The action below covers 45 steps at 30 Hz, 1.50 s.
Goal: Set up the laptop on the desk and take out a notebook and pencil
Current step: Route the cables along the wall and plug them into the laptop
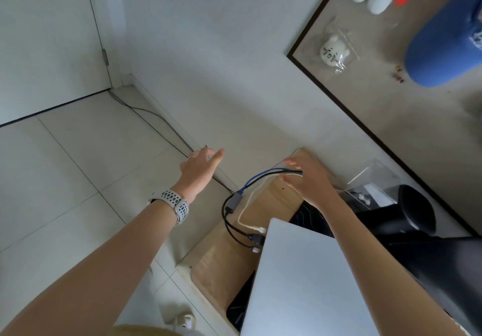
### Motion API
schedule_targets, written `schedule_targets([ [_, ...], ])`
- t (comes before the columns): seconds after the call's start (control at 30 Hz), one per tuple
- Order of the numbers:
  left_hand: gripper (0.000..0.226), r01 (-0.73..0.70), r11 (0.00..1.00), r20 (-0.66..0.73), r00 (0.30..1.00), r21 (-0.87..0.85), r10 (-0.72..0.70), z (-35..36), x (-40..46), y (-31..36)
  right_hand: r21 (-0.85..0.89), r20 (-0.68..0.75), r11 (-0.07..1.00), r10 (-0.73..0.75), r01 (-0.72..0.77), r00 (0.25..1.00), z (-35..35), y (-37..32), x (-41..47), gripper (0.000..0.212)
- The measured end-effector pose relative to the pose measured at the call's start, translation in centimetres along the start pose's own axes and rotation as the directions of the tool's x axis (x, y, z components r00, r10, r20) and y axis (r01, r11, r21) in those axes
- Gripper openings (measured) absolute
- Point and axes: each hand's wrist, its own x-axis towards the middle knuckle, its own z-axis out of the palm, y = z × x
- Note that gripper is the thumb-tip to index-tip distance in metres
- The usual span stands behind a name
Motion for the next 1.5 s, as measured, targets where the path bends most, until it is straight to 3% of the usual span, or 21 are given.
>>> schedule_targets([
  [0.27,0.054,0.016,0.999,0.209,0.978,0.046,-0.025,-5.4,9.7,-1.0,-0.162,0.115,0.973,0.185,-0.165,0.976,4.8,-1.2,9.8,0.043],
  [0.4,0.048,0.007,0.996,0.231,0.972,0.09,-0.028,-7.2,14.1,-1.4,-0.287,0.178,0.927,0.3,-0.242,0.937,7.7,-0.8,13.9,0.044],
  [0.57,0.054,0.032,0.991,0.248,0.967,0.128,-0.064,-7.4,18.5,-2.6,-0.452,0.205,0.862,0.35,-0.229,0.914,11.2,-0.5,17.8,0.046],
  [0.7,0.056,-0.007,0.957,0.241,0.968,0.29,-0.066,-6.0,22.2,-4.6,-0.438,0.23,0.856,0.401,-0.274,0.887,15.5,0.5,22.3,0.041],
  [0.83,0.071,-0.154,0.879,0.249,0.968,0.451,0.042,-4.4,25.9,-7.2,-0.316,0.223,0.867,0.462,-0.384,0.858,21.7,1.6,25.2,0.036],
  [1.0,0.066,-0.156,0.809,0.264,0.965,0.567,0.001,-1.7,31.9,-10.3,-0.297,0.294,0.821,0.564,-0.488,0.771,29.5,5.0,26.9,0.03],
  [1.23,0.07,-0.297,0.716,0.367,0.928,0.631,0.062,4.5,40.8,-18.8,-0.52,0.267,0.719,0.649,-0.461,0.712,39.5,12.8,31.2,0.035],
  [1.5,0.072,-0.418,0.634,0.479,0.874,0.651,0.085,10.5,49.0,-26.7,-0.608,0.172,0.671,0.633,-0.425,0.755,48.6,21.2,35.8,0.032],
])
